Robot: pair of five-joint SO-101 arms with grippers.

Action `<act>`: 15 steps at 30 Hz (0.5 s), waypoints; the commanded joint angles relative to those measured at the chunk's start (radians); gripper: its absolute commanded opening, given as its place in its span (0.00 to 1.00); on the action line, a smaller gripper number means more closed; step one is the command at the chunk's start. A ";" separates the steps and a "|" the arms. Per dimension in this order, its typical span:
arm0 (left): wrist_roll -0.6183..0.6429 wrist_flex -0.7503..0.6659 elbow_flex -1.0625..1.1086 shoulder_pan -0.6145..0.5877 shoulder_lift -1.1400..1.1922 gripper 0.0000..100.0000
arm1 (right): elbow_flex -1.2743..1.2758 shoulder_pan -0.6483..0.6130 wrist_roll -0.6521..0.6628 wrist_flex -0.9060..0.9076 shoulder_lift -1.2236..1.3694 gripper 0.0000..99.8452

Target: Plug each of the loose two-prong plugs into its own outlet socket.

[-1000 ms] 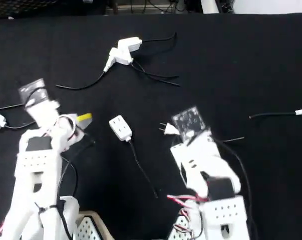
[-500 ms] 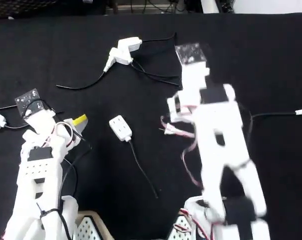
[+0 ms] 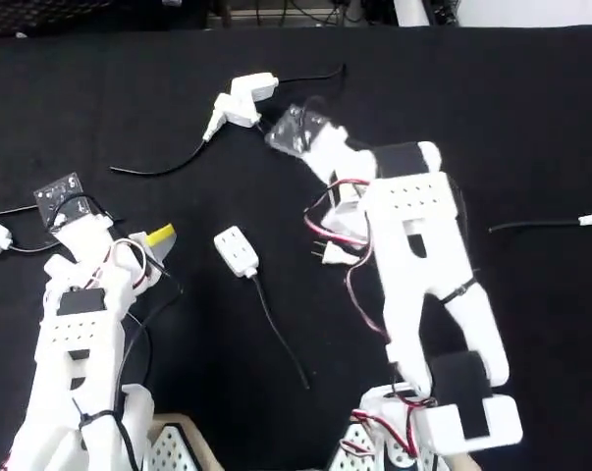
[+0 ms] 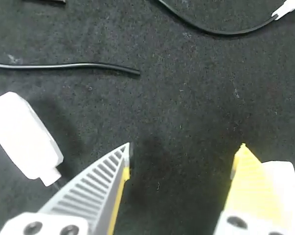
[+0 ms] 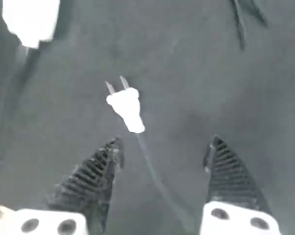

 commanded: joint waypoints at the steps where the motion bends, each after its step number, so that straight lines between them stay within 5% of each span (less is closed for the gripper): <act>1: -0.008 -0.020 -0.002 0.013 -0.018 0.33 | -0.018 0.080 0.347 -0.014 0.048 0.26; 6: -0.009 -0.020 -0.002 0.016 -0.017 0.33 | -0.038 0.149 0.582 -0.009 0.222 0.26; 15: -0.009 -0.020 -0.002 0.016 -0.017 0.33 | -0.203 0.084 0.721 0.118 0.443 0.26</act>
